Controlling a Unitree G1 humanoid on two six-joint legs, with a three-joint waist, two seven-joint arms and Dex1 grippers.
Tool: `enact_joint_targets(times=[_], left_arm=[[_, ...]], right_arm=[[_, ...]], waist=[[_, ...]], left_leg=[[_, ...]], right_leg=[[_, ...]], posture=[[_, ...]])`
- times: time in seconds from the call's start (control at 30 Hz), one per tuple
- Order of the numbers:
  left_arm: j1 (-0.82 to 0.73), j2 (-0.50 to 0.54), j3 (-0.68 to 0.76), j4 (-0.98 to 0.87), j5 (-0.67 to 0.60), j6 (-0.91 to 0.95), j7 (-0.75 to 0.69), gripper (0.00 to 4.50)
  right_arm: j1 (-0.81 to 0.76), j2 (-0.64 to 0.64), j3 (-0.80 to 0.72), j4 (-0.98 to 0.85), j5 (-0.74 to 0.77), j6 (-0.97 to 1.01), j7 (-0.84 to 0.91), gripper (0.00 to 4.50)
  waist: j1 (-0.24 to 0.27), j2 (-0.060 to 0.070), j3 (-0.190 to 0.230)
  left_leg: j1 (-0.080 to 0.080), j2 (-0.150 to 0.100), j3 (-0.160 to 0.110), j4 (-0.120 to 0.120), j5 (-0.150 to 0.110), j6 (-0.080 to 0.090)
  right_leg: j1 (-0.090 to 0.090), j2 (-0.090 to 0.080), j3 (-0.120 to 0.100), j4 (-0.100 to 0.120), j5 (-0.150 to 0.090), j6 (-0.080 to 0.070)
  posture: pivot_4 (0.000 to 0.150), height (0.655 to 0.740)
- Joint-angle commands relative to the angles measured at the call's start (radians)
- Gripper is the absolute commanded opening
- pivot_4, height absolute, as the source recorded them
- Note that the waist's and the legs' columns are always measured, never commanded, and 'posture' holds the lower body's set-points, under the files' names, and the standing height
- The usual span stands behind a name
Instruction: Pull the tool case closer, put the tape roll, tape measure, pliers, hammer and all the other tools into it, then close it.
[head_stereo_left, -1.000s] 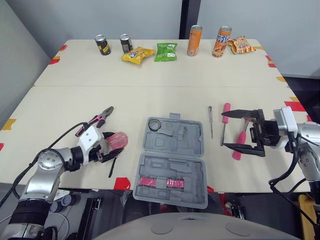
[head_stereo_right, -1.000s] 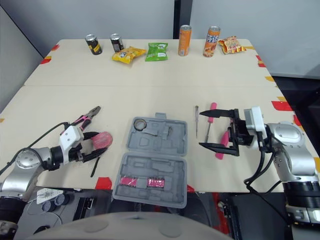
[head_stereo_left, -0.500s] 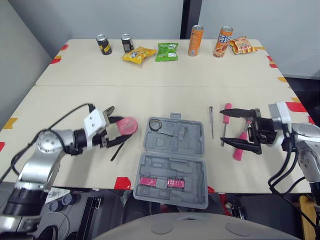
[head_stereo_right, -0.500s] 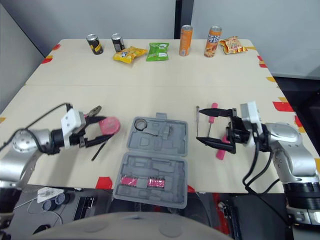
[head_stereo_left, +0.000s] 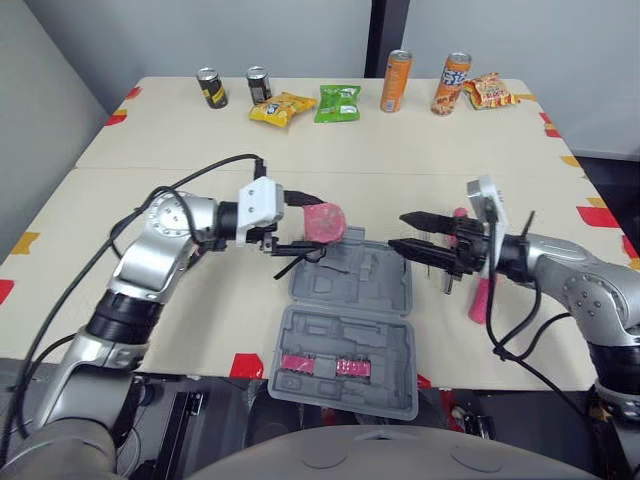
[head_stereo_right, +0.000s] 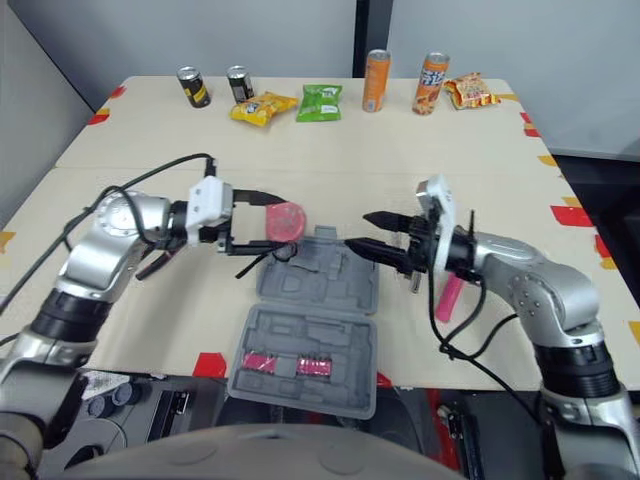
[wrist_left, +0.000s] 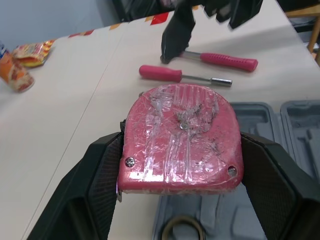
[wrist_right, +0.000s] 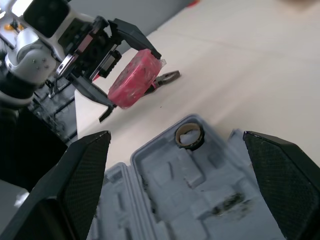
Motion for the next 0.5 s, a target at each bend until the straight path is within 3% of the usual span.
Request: enact_joint_targets(times=[0.03, 0.2, 0.47, 0.5], left_arm=[[-0.046, -0.030, -0.027, 0.059, 0.038, -0.085, -0.012, 3.02], [-0.095, -0.094, -0.058, 0.147, 0.078, -0.161, -0.008, 3.02], [-0.126, -0.149, -0.080, 0.207, 0.103, -0.207, -0.012, 3.02], [-0.126, -0.154, -0.083, 0.209, 0.105, -0.210, -0.010, 3.02]], right_arm=[[-0.048, 0.036, -0.055, 0.015, 0.147, 0.146, -0.124, 4.50], [-0.077, 0.101, -0.093, 0.047, 0.302, 0.270, -0.301, 4.50], [-0.134, 0.208, -0.092, 0.110, 0.462, 0.312, -0.561, 4.50], [-0.140, 0.215, -0.088, 0.114, 0.473, 0.309, -0.580, 4.25]], waist=[[0.005, 0.000, 0.000], [0.030, 0.000, 0.000], [0.039, 0.000, 0.000], [0.040, 0.000, 0.000]], left_leg=[[0.000, 0.000, 0.000, 0.000, 0.000, 0.000], [0.000, 0.000, 0.001, 0.000, 0.000, -0.002], [-0.001, 0.000, 0.001, 0.001, 0.000, -0.004], [-0.001, 0.000, 0.001, 0.001, 0.000, -0.004]], right_leg=[[0.000, 0.000, 0.000, 0.000, 0.000, 0.000], [0.000, 0.000, 0.001, 0.000, 0.000, 0.000], [-0.002, 0.000, 0.002, 0.001, 0.000, 0.000], [-0.002, 0.000, 0.002, 0.001, 0.000, 0.000]], posture=[[0.150, 0.7400], [0.150, 0.7400], [0.150, 0.7400], [0.150, 0.7400]])
